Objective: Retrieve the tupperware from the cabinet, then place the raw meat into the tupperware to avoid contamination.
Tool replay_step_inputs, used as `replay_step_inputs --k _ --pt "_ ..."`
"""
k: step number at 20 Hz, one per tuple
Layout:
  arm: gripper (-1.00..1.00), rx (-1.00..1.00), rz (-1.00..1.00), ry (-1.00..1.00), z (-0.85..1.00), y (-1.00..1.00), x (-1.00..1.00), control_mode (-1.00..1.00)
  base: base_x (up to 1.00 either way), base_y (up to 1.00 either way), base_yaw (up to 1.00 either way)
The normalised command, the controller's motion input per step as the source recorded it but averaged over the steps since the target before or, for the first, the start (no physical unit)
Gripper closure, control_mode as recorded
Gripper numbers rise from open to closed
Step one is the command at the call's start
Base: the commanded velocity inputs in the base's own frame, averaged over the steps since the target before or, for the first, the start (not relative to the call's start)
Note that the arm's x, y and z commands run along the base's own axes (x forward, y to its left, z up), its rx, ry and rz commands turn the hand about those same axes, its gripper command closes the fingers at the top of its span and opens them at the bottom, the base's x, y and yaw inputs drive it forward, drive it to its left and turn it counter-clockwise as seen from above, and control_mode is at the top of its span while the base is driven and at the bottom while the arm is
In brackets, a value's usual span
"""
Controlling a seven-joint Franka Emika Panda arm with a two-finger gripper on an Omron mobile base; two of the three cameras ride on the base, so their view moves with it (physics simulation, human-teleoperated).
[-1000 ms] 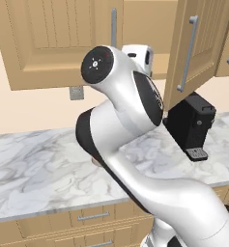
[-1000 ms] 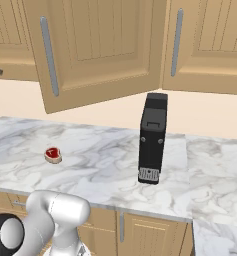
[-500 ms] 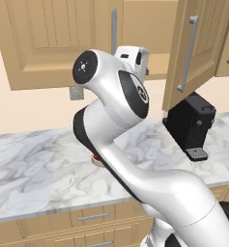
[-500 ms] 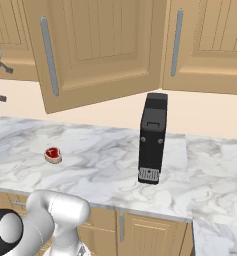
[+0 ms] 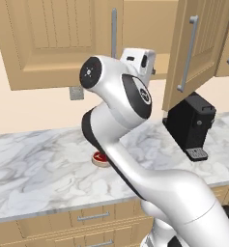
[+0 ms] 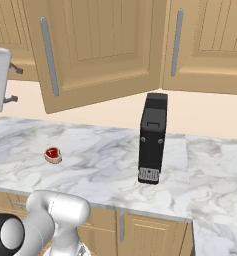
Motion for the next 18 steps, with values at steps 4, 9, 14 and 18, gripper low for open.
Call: replay_step_inputs --k 4,9,14,18 --pt "-1.0 -0.01 -0.05 0.0 0.0 -0.26 0.06 -1.0 0.0 0.0 0.0" --pt "-1.0 -0.01 -0.04 0.0 0.0 -0.18 0.1 -1.0 0.0 0.0 0.0" --pt "-1.0 -0.01 0.0 0.0 0.0 -0.01 0.33 -1.0 0.0 0.0 0.0" --pt "-1.0 -0.01 0.0 0.0 -0.01 0.0 0.29 -1.0 0.0 0.0 0.0"
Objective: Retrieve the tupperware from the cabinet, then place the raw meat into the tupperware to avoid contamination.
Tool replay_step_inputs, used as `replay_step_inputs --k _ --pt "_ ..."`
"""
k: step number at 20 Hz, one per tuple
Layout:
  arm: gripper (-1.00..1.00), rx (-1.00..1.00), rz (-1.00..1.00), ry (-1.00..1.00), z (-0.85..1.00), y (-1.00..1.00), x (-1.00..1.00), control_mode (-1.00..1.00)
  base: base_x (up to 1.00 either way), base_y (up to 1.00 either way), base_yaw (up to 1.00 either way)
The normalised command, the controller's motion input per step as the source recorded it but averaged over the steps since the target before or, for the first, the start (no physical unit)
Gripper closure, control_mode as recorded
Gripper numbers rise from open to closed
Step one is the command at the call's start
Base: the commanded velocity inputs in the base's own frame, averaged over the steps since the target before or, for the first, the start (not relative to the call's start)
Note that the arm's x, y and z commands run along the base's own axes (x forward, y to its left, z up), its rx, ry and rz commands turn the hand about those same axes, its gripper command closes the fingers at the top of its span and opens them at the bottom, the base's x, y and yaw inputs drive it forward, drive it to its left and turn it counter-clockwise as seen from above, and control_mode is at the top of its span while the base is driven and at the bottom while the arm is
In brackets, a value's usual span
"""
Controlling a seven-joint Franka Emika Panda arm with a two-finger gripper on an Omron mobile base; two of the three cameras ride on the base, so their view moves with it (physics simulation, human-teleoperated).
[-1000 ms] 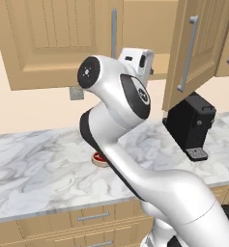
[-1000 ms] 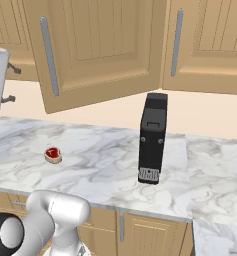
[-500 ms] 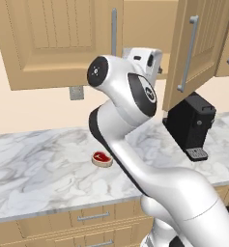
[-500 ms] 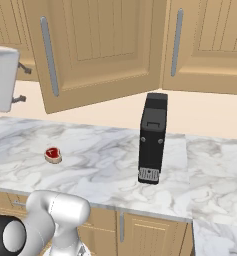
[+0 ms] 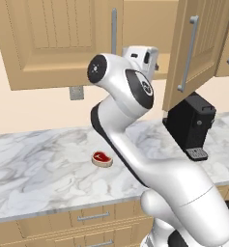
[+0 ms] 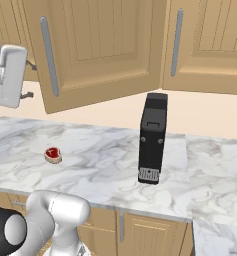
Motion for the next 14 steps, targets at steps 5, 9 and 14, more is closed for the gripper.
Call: replay_step_inputs --k 5,9,14 --pt "-1.0 -0.02 -0.01 0.0 0.0 -0.03 0.12 -1.0 0.0 0.0 0.0" --pt "-1.0 -0.03 -0.04 0.0 0.0 -0.09 0.0 -1.0 0.0 0.0 0.0" --pt "-1.0 -0.03 -0.06 0.0 0.0 -0.12 0.0 -1.0 0.0 0.0 0.0"
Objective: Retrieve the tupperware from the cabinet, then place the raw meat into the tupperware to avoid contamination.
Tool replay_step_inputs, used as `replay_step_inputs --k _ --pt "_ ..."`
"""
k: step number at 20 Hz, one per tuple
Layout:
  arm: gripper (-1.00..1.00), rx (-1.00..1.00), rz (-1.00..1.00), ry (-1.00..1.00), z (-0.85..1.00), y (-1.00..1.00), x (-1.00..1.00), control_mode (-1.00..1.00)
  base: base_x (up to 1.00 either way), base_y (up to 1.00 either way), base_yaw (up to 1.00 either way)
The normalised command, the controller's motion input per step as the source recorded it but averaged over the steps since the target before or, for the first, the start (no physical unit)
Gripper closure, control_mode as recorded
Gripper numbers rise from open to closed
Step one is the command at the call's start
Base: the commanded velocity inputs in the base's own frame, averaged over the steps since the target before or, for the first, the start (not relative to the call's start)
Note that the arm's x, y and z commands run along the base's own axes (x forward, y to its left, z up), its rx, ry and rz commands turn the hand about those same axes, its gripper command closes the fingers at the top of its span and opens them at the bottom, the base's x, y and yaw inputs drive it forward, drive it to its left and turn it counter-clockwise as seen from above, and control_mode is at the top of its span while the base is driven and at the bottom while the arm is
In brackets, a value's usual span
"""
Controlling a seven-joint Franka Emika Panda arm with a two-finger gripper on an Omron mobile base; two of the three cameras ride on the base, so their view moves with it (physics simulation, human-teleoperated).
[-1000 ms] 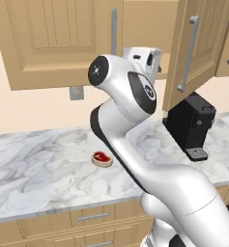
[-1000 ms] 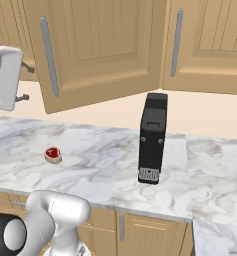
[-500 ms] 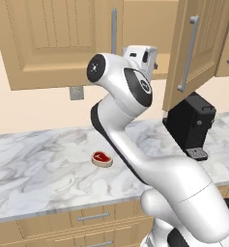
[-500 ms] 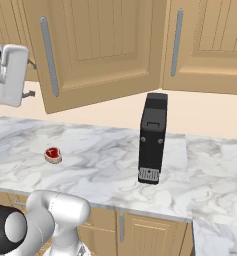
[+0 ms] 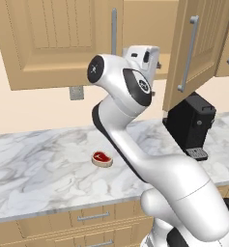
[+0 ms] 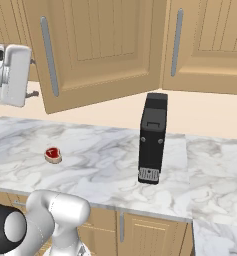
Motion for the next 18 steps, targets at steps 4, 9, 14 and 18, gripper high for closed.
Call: replay_step_inputs --k 4,9,14,18 --pt "-1.0 -0.04 -0.06 0.02 0.0 -0.08 0.0 -1.0 0.0 0.0 0.0" --pt "-1.0 -0.04 -0.08 0.03 0.0 -0.08 -0.06 -1.0 0.0 0.0 0.0" --pt "-1.0 -0.04 -0.1 0.05 0.0 -0.06 -0.12 -1.0 0.0 0.0 0.0" --pt "-1.0 -0.03 -0.14 0.05 0.0 -0.09 -0.31 -1.0 0.0 0.0 0.0"
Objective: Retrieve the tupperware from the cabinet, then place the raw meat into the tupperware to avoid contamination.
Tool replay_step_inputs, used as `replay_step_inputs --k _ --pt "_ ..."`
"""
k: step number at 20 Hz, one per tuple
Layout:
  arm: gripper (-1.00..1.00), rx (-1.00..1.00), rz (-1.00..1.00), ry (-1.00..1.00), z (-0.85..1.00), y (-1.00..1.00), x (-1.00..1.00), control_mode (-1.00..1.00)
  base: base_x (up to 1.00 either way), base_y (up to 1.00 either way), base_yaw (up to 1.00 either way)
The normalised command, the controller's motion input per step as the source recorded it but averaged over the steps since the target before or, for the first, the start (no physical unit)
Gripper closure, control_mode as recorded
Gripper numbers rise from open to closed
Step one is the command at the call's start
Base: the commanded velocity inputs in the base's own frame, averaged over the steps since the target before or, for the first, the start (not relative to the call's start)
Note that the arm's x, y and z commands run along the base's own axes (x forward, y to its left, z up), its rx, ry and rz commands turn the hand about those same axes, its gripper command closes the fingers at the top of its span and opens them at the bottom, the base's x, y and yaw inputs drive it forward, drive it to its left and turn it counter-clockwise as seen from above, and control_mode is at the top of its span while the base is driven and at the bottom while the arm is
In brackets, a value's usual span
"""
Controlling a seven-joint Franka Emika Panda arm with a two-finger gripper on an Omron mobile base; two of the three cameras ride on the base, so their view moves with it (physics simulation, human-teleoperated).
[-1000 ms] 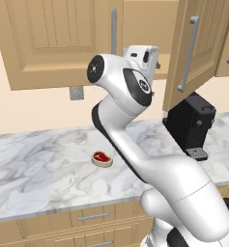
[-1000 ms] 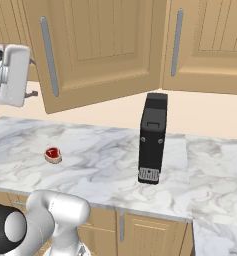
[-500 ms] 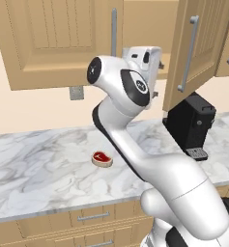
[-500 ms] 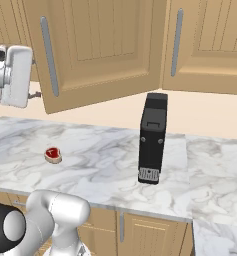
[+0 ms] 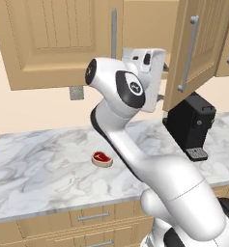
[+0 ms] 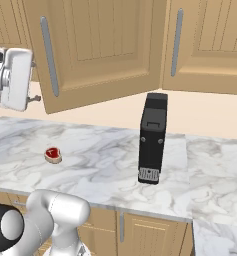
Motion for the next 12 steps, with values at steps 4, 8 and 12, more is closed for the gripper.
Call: replay_step_inputs --k 4,8,12 --pt "-1.0 -0.03 -0.14 0.04 0.0 -0.09 -0.31 -1.0 0.0 0.0 0.0" --pt "-1.0 -0.04 -0.14 0.04 0.05 -0.11 -0.25 -1.0 0.0 0.0 0.0" --pt "-1.0 -0.05 -0.13 0.04 0.02 -0.22 -0.24 -1.0 0.0 0.0 0.0"
